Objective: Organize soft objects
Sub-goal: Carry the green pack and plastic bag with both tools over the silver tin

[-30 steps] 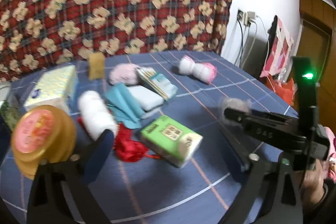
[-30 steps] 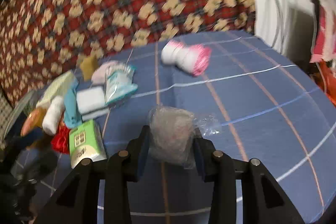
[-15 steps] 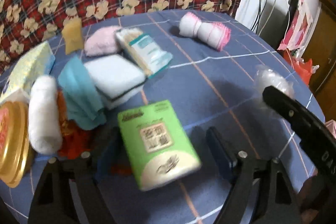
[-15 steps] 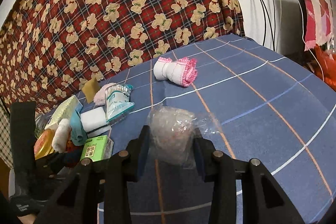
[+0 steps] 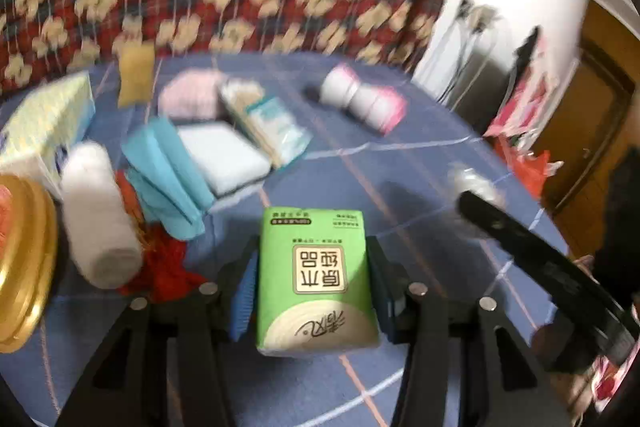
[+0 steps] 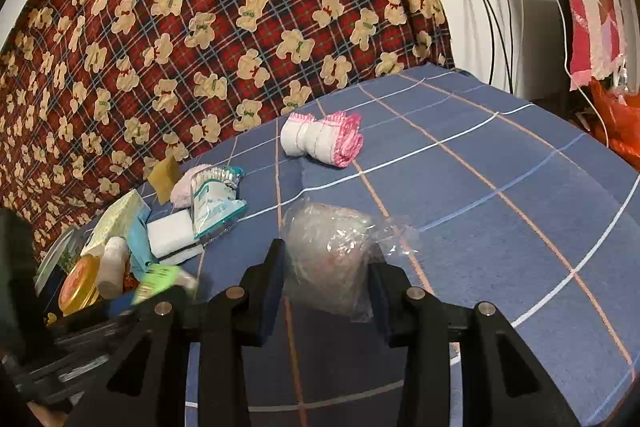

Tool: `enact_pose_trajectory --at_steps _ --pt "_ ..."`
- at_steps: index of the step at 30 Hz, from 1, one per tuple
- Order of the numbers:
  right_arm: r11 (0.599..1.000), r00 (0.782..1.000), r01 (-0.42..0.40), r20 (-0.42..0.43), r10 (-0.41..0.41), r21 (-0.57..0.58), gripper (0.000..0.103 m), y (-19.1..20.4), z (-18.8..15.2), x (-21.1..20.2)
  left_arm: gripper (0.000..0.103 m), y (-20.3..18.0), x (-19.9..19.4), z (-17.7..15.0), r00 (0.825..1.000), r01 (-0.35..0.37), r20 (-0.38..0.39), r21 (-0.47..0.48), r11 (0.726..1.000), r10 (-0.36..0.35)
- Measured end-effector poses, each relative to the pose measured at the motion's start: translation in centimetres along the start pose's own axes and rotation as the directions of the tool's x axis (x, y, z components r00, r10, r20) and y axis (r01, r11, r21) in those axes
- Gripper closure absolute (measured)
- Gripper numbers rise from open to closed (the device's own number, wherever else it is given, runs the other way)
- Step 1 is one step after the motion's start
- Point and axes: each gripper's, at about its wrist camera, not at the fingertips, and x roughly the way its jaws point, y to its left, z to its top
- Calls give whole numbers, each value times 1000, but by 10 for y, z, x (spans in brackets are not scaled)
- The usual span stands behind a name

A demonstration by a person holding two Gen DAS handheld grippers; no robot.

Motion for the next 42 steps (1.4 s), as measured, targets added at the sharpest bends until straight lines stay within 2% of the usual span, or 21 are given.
enact_pose_trajectory --at_steps 3,5,8,13,16,23,28,37,42 --pt "1000 1000 17 14 -17 3 61 0 0 -3 54 -6 -23 -4 996 11 93 65 998 -17" --pt "999 999 36 15 -36 4 61 0 0 -3 54 -7 -33 -5 992 16 125 90 996 -27" --pt "998 997 67 22 -67 1 62 3 -1 -5 54 -3 -42 -5 990 20 139 103 995 -34" --pt "999 999 46 16 -46 -17 62 23 -13 -7 54 10 -55 -6 986 -37 166 110 993 18" --pt "998 998 44 42 -42 -51 61 42 -19 -11 54 19 -59 -10 985 -58 170 107 993 39" --pt "996 995 -11 99 20 -93 61 87 -32 -21 54 45 -82 -18 971 -127 214 103 987 103" --pt "989 990 -52 123 69 -138 61 121 -38 -27 54 64 -99 -20 963 -146 237 78 986 124" --pt "959 978 -158 98 185 -237 61 186 -45 -29 54 106 -123 -27 949 -193 256 7 981 185" --pt "932 966 -218 72 248 -289 61 223 -49 -27 54 133 -141 -30 929 -247 275 -43 968 249"
